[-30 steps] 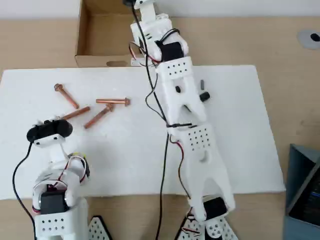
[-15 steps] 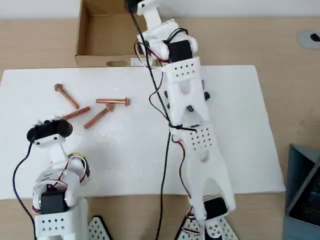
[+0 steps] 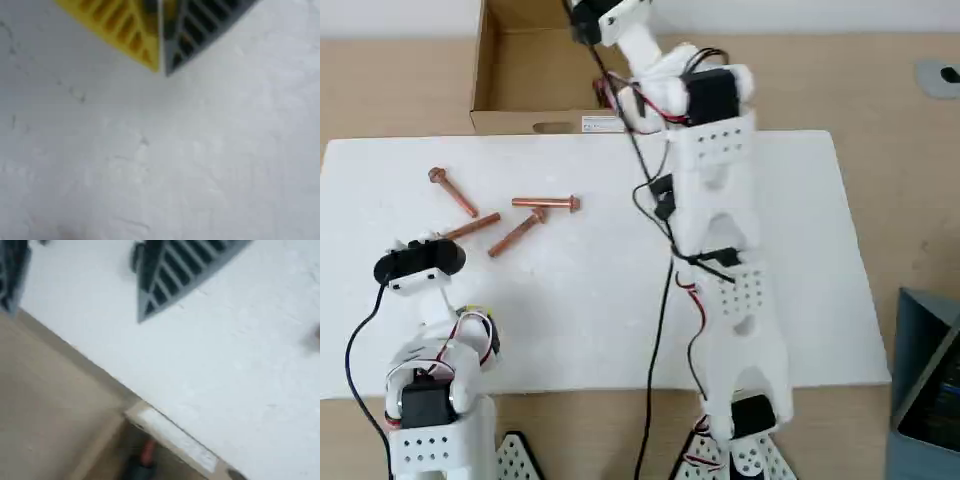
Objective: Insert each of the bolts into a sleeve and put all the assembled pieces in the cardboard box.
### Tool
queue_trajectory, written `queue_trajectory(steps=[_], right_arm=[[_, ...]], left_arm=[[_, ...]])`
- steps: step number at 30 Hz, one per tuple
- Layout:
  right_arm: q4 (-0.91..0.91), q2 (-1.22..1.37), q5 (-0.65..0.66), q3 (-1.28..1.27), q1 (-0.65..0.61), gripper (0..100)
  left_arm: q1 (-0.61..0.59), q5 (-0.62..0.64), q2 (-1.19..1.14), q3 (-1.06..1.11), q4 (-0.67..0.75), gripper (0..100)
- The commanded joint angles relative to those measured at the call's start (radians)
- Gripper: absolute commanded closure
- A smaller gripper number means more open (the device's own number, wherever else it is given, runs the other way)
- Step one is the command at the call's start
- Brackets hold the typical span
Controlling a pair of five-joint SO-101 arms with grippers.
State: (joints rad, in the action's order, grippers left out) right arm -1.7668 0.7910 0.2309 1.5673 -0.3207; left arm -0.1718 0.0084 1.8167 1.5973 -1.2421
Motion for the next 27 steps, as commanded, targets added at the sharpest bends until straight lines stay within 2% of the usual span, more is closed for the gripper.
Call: queue_trajectory(steps=[1,10,18,27], right_arm=[[-0.021,-0.166,0.026,-0.154,0.038,82.2],[-0.021,-0.464,0.091,-0.713,0.074,82.2],[-0.011,-0.501,0.184,-0.924,0.074,82.2],[0.198,-0.501,0.256,-1.207,0.107,82.2]], left_arm=[[0.000,-0.003,0.007,-0.006,-0.002,100],[-0.005,-0.002,0.007,-0.006,-0.003,100],[-0.006,-0.002,0.007,-0.006,-0.003,100],[-0.006,-0.002,0.007,-0.006,-0.003,100]])
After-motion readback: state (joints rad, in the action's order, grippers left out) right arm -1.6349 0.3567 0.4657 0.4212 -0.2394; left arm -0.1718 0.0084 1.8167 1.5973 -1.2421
